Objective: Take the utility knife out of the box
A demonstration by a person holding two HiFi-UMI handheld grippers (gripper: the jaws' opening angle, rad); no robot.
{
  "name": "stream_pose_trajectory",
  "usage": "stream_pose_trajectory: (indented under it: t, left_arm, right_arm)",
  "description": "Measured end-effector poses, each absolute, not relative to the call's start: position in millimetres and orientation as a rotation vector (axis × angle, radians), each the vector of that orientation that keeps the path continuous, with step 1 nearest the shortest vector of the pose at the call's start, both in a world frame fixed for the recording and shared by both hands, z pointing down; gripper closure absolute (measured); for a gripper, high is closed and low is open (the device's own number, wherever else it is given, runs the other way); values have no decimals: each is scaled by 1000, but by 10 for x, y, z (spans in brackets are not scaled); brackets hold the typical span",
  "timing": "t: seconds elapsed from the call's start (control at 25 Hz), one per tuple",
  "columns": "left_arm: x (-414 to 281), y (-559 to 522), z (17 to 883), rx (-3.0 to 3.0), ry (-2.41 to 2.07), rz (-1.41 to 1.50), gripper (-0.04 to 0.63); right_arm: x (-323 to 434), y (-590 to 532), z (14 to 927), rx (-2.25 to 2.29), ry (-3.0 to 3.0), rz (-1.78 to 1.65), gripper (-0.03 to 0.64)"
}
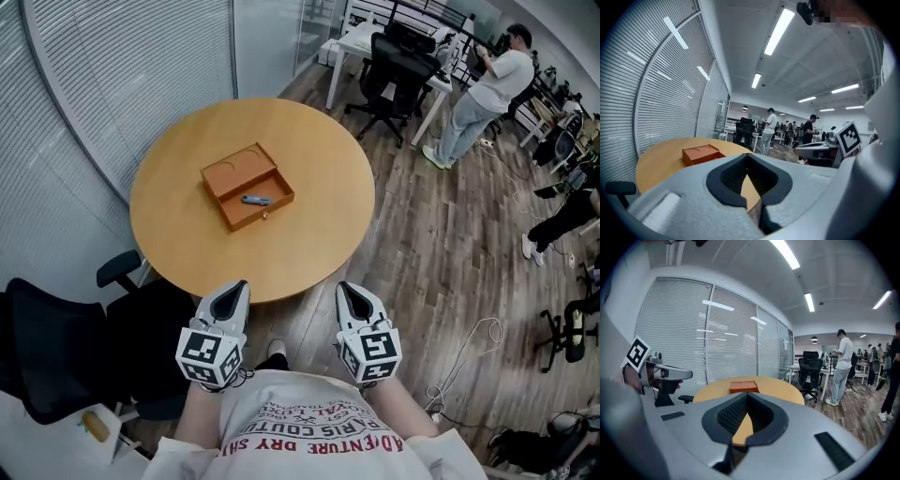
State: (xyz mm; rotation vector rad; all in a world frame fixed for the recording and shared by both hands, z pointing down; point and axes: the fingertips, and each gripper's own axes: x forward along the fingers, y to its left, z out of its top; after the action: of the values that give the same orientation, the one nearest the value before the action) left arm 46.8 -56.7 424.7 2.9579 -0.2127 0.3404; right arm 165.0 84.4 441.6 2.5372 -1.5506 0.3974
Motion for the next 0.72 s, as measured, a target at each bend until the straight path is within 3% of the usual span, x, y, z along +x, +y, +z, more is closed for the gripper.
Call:
stream_pose_trajectory:
  t: [0.72]
  left_arm:
    - [1461,-1910,4500,2901,-513,387,600]
  right_arm:
    - [2909,-941,4682,2324,-1819,394,609]
